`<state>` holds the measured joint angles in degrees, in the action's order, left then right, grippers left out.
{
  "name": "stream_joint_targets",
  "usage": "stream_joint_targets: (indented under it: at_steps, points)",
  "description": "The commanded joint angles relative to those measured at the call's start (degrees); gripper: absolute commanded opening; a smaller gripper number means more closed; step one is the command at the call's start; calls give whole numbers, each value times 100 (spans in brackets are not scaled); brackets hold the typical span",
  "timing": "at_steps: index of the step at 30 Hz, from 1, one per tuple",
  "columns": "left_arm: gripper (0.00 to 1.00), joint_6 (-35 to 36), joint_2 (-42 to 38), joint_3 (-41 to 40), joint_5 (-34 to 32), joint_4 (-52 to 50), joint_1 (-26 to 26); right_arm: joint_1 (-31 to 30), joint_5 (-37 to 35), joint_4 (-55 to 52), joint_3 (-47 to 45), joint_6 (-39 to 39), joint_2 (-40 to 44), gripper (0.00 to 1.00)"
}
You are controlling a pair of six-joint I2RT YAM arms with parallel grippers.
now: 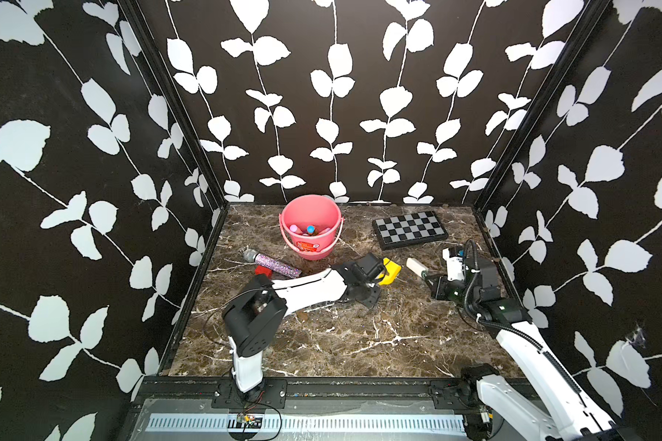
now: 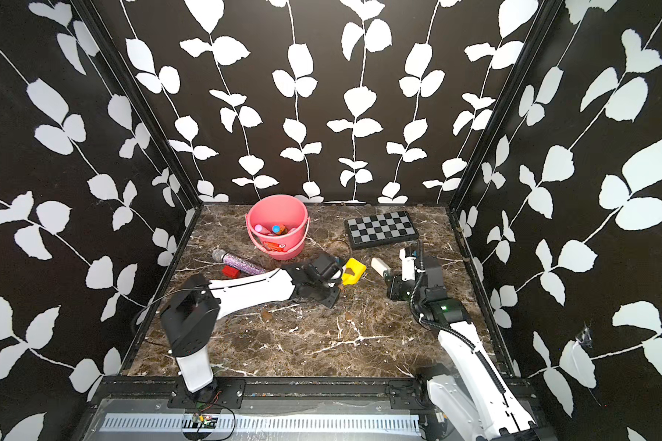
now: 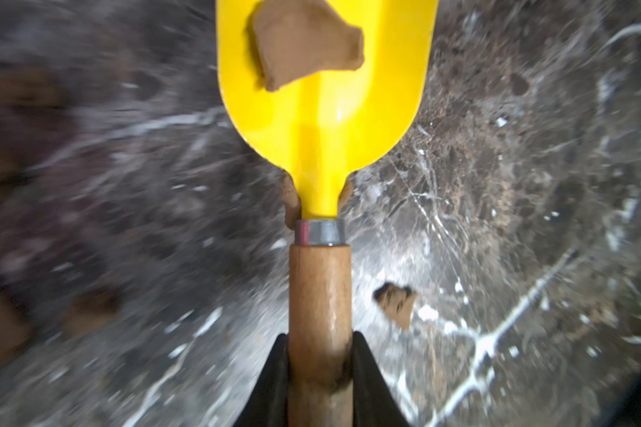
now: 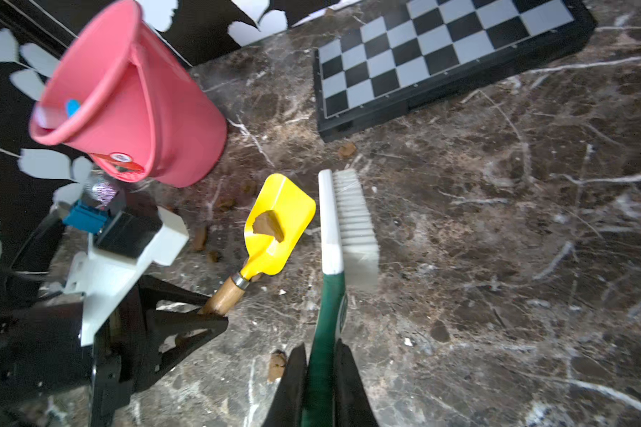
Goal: Brush the soil off the hand trowel and place it into the bucket
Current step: Brush off the soil from the hand trowel.
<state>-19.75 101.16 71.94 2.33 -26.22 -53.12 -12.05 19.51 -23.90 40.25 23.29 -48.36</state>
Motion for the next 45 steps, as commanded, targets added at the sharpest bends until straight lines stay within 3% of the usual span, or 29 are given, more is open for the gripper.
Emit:
stream_joint_targets:
  at_steps: [1, 6, 13, 22, 25, 31, 36, 41, 45]
  points:
    - [0, 388, -742, -361, 252, -491, 340, -110, 1091, 411, 176, 357, 159, 0]
    - [0, 861, -1449, -540, -12, -1370, 614, -536, 1736, 879, 152, 871, 140, 0]
    - [0, 1043, -1839, -637, 517, -2299, 1131, -1244, 2075, 1843, -170, 1544, -271, 0]
    - [0, 1171, -2157, -786, 942, -2735, 1261, -2046, 2354, 3600, -502, 2251, -1416, 0]
    - [0, 1165, -2267, -878, 1004, -2737, 1261, -2099, 2475, 4193, -565, 2541, -1756, 0]
    - [0, 1092, -2456, -979, 1059, -2687, 1261, -2117, 2624, 4203, -439, 2505, -2205, 0]
    - [0, 1067, -2526, -1076, 991, -2668, 1261, -1942, 2347, 3499, -298, 2101, -2026, 0]
    - [0, 1122, -2522, -1137, 834, -2769, 1450, -1480, 2354, 3370, -305, 2111, -1663, 0]
    - [0, 1154, -2523, -1182, 872, -2775, 1603, -1570, 2581, 3686, -334, 2292, -1690, 0]
